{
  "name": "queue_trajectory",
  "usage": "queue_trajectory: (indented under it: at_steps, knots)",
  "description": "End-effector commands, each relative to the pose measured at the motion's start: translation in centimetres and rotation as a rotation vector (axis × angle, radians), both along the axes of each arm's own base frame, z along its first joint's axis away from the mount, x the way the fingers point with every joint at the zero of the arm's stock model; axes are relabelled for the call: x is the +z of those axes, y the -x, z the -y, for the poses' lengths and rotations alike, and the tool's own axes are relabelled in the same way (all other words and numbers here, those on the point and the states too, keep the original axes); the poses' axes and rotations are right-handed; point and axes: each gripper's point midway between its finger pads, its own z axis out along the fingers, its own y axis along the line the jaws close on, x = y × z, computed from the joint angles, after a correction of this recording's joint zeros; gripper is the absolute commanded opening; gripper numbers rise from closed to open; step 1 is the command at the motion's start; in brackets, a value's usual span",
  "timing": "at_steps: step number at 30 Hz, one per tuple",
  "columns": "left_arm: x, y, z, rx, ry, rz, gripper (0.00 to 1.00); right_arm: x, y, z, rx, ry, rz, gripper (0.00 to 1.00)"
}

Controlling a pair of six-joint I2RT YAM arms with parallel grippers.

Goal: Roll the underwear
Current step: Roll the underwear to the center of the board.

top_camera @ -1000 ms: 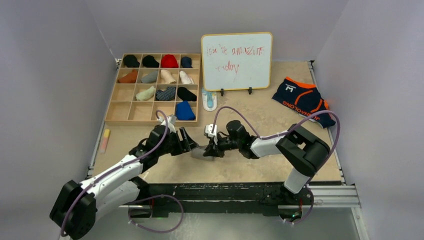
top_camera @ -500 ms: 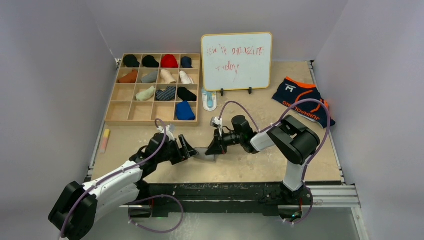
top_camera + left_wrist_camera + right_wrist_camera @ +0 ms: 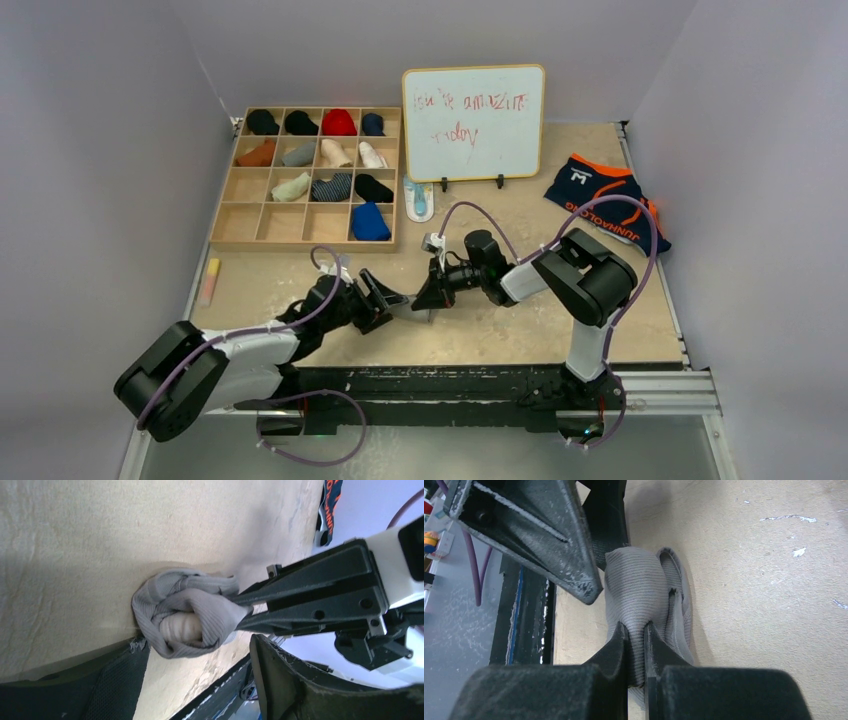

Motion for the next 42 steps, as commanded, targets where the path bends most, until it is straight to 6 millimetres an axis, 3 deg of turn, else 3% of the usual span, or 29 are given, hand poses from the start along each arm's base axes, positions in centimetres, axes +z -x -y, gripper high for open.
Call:
queue_trajectory:
  at_steps: [1, 4, 9, 13, 15, 17, 19, 23, 26, 31, 37, 42]
  knots:
    - [-2.2, -0.9, -1.4, 0.135, -0.032, -0.047, 0.71, -4.0, 2.1, 2.2, -0.016, 0.140, -0.115, 0.07]
    - [-3.6, -1.1, -2.1, 0.171, -0.081, -0.078, 0.64, -3.9, 2.2, 2.3, -0.012, 0.132, -0.101, 0.08]
    - [-4.7, -1.1, -1.6, 0.138, -0.138, -0.096, 0.42, -3.4, 2.3, 2.1, 0.012, 0.106, -0.066, 0.11]
    - [-5.0, -1.4, -1.6, 0.130, -0.184, -0.082, 0.25, -2.6, 2.1, 2.2, 0.022, 0.083, 0.001, 0.21]
    - [-4.8, -1.7, -1.6, 0.116, -0.216, -0.072, 0.19, -2.0, 1.8, 2.2, 0.014, 0.076, 0.047, 0.34]
    - [-4.4, -1.9, -1.3, 0.099, -0.243, -0.051, 0.16, -1.0, 1.6, 2.1, 0.019, 0.057, 0.094, 0.62]
    - [-4.0, -2.1, -1.1, 0.084, -0.266, -0.034, 0.14, 0.1, 1.1, 2.1, 0.017, 0.047, 0.189, 0.72]
    - [-3.8, -2.2, -0.7, 0.066, -0.293, -0.027, 0.12, 2.1, -1.0, 2.7, -0.054, 0.112, 0.390, 0.72]
    - [-3.7, -2.2, -0.5, 0.062, -0.295, -0.026, 0.11, 2.5, -1.9, 3.2, -0.069, 0.226, 0.555, 0.70]
    - [-3.6, -2.2, -0.4, 0.060, -0.301, -0.032, 0.10, 2.7, -1.0, 2.3, -0.003, 0.344, 0.767, 0.66]
    - [-3.4, -2.3, -0.3, 0.054, -0.299, -0.031, 0.09, 1.6, -0.2, 0.6, 0.033, 0.404, 0.860, 0.58]
    - [-3.2, -2.3, -0.3, 0.057, -0.295, -0.029, 0.09, -1.1, -0.3, 1.1, 0.024, 0.517, 0.856, 0.44]
